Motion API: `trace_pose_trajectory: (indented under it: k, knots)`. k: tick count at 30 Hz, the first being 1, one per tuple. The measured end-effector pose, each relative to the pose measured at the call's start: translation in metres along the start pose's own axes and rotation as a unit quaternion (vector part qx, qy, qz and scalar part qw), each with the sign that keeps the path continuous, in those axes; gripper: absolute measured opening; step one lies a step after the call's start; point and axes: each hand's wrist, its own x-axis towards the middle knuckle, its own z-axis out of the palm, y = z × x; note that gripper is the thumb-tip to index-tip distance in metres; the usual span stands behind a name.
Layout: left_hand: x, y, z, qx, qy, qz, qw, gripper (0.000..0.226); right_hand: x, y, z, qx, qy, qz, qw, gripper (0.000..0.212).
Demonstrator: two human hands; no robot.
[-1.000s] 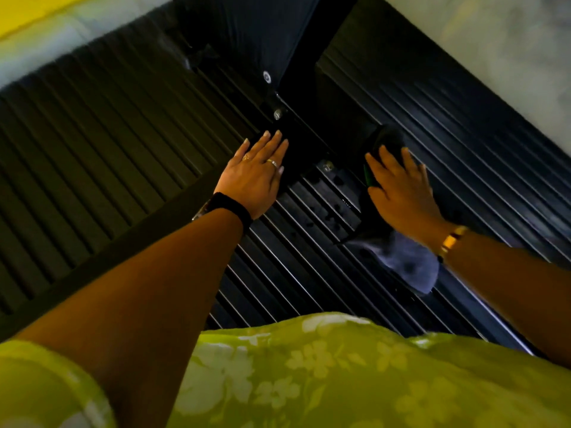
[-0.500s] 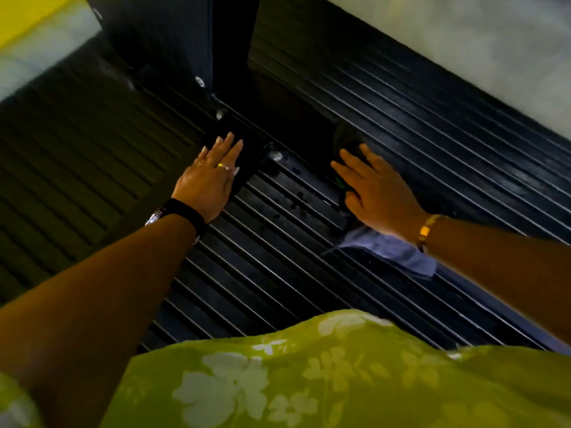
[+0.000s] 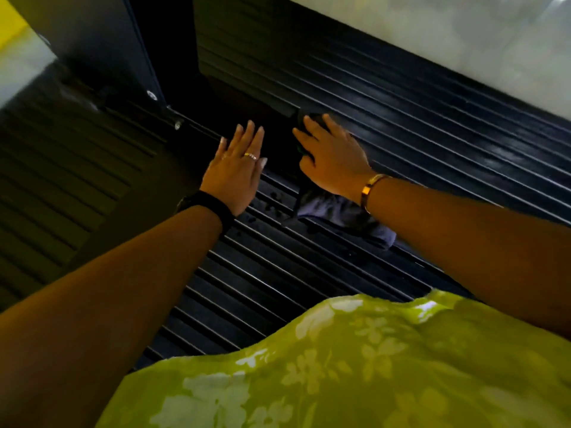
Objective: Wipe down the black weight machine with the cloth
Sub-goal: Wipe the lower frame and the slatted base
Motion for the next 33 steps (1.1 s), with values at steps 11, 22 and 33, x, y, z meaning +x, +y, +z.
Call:
trace_pose_trajectory:
  k: [11, 22, 33]
  knots:
    - [0.045, 0.062, 0.016, 0.006, -0.089, 0.096, 0.991, 0.054, -0.092, 0.063, 0.011, -0.001, 0.011, 0.134, 0.991, 0.064]
    - [0.043, 0.085, 0.044, 0.068, -0.044, 0.092, 0.992, 0.055, -0.157, 0.081, 0.025, -0.033, 0.003, 0.05, 0.998, 0.061]
    - [0.041, 0.091, 0.042, 0.075, -0.066, 0.078, 0.992, 0.055, -0.158, 0.097, 0.018, -0.036, 0.013, 0.219, 0.975, 0.065]
